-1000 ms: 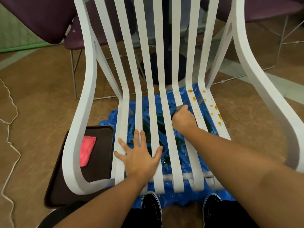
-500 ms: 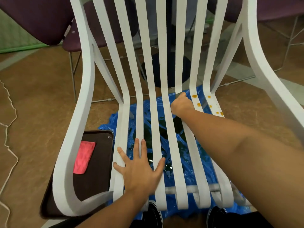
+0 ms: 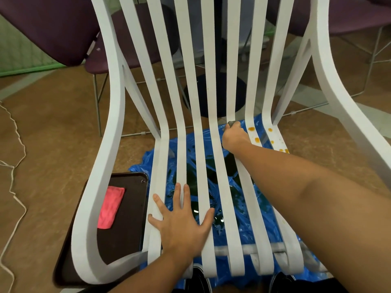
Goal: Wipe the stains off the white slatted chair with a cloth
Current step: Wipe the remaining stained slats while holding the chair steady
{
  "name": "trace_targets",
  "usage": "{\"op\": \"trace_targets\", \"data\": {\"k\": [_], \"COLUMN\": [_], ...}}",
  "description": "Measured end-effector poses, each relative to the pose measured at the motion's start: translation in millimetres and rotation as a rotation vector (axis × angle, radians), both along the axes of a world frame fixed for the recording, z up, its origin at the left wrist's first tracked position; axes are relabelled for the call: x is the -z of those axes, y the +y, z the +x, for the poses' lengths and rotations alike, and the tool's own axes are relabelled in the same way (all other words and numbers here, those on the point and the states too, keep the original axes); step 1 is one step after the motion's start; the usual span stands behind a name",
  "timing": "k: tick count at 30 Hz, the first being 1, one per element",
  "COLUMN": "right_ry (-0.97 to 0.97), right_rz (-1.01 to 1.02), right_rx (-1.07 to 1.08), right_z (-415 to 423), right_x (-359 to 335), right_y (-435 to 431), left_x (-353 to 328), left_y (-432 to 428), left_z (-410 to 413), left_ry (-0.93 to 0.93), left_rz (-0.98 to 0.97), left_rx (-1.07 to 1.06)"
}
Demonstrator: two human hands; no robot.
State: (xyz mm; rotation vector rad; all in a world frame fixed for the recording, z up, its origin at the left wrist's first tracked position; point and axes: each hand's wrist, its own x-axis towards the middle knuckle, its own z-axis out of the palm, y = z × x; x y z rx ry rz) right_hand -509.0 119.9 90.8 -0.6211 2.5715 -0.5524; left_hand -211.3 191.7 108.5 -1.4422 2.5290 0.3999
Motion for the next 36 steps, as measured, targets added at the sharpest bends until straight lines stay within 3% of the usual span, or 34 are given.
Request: {"op": "trace_targets", "data": {"k": [26,36], "right_ry": [0.220,0.264], "right_rz": [0.128,-0.009], "right_rx": [-0.141,-0.061], "right_z": [116.9,164.7], "right_x": [2.5,-0.1], "right_y": [137.3,202.1], "left_x": [-7.7,-6.8], "left_y": [3.6,6.0], "left_z": [2.8,3.2], "left_ry": [0.052,0.062], "left_rz": [-0.005,-0.013], "left_rx": [-0.014,-0.026]}}
